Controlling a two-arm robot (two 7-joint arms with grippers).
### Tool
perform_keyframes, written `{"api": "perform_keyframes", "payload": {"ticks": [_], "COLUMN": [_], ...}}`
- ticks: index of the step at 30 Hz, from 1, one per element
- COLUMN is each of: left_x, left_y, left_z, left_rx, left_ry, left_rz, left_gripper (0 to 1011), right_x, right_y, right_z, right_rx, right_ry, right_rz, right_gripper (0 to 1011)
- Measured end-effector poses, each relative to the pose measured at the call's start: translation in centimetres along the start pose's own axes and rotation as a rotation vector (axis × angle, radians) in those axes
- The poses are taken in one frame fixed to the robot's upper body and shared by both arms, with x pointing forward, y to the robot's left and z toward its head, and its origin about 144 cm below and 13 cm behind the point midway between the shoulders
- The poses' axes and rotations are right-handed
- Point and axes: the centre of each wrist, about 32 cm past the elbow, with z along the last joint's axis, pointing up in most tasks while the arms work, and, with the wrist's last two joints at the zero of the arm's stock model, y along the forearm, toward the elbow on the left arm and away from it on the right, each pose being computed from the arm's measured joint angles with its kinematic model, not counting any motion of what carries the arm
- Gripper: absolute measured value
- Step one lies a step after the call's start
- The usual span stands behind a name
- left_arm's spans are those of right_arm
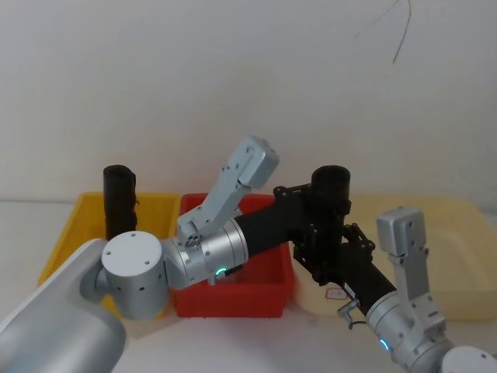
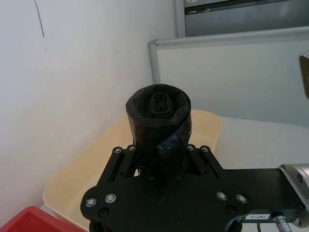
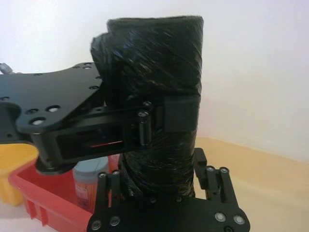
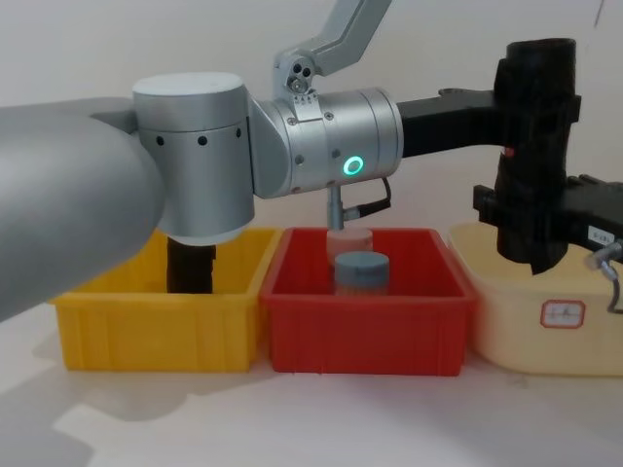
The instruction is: Pick up the garbage bag with the one hand and transfer it to the other hand.
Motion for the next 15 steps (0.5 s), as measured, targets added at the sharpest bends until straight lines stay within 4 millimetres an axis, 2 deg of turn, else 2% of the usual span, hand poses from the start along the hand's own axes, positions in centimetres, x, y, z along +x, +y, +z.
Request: {"api": "perform_keyframes", "payload": {"ticks": [9, 15], "left_x": [0.0, 0.0], "left_y": [0.0, 0.0], "left_z": [0.0, 0.0], "left_rx": [0.0, 0.0], "left_ry": [0.0, 0.0], "left_rz": [0.0, 0.0], "left_gripper": [371, 371], "right_x": [0.17, 0.23], "right_y": [0.21, 0.21], "right_z": [0.01, 0.06], "right_rx": [-0.006, -0.003], "right_ry": [0.024, 0.032], "right_rz": [-0.002, -0.006], "right_gripper": [573, 568]}}
